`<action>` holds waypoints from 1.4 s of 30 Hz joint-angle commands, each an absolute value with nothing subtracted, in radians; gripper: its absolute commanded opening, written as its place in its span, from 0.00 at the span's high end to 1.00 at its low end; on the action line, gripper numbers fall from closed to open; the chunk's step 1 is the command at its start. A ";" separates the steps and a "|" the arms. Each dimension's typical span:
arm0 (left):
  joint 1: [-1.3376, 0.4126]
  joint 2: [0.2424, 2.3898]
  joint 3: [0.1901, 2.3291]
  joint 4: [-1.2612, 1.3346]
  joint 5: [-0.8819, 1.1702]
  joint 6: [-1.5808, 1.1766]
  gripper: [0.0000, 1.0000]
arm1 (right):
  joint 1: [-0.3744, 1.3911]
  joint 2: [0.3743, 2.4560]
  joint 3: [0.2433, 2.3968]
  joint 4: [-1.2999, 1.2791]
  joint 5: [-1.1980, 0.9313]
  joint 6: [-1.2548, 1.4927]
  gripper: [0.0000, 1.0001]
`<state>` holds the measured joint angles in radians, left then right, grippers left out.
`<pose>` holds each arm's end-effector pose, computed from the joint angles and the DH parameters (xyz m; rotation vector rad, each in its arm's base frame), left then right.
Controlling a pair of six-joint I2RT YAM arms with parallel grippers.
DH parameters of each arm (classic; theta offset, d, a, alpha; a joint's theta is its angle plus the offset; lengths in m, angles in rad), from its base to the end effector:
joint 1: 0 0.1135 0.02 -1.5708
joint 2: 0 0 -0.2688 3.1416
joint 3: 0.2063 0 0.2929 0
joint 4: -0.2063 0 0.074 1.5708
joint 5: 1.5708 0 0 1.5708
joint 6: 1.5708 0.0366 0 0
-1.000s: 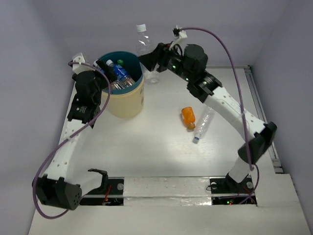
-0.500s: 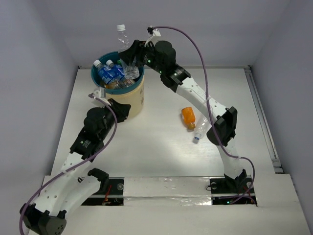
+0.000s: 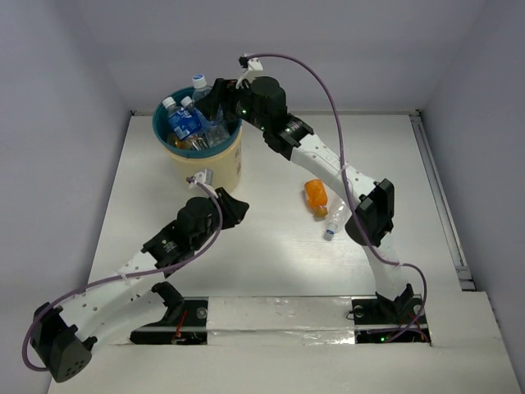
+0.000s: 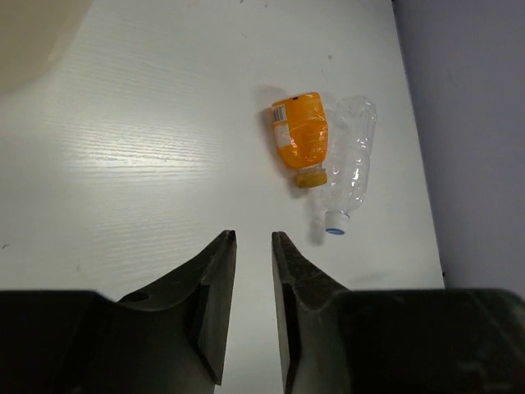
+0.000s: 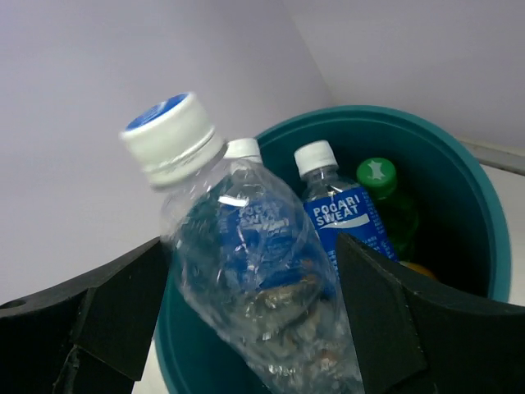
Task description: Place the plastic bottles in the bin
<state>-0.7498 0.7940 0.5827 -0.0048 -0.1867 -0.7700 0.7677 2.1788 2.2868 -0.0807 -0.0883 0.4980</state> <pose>0.1743 -0.1531 0.2802 -0.1600 1.8728 -0.9112 0.4025 0.3930 0.4277 -0.2948 1.6179 1.0570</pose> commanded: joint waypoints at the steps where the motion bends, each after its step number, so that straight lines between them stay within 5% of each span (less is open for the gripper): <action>1: -0.807 0.851 0.615 0.074 -0.250 -0.798 0.76 | 0.778 2.103 2.269 -0.061 -0.046 0.453 0.13; 12: -0.871 1.139 0.715 0.186 -0.242 -0.801 0.18 | 0.778 1.726 1.860 0.025 0.185 0.400 0.24; 16: -0.871 1.288 0.791 0.205 -0.244 -0.784 0.08 | 0.761 1.472 1.509 0.100 0.328 0.413 0.78; 19: -0.871 1.397 0.871 0.233 -0.230 -0.778 0.04 | 0.694 1.324 1.219 0.098 0.416 0.488 0.95; 23: -0.871 1.558 0.984 0.219 -0.209 -0.755 0.01 | 0.552 1.084 0.919 0.043 0.410 0.632 0.97; 27: -0.881 1.712 1.104 0.213 -0.169 -0.732 0.01 | 0.457 0.971 0.741 -0.049 0.460 0.689 0.79; 29: -0.881 1.788 1.173 0.207 -0.149 -0.723 0.01 | 0.407 0.954 0.680 -0.095 0.480 0.709 0.25; 31: -0.890 1.853 1.216 0.192 -0.137 -0.706 0.01 | 0.361 0.957 0.652 -0.109 0.476 0.726 0.00; 42: -0.890 2.055 1.417 0.123 -0.169 -0.664 0.03 | 0.207 1.232 0.659 0.023 0.176 0.652 0.00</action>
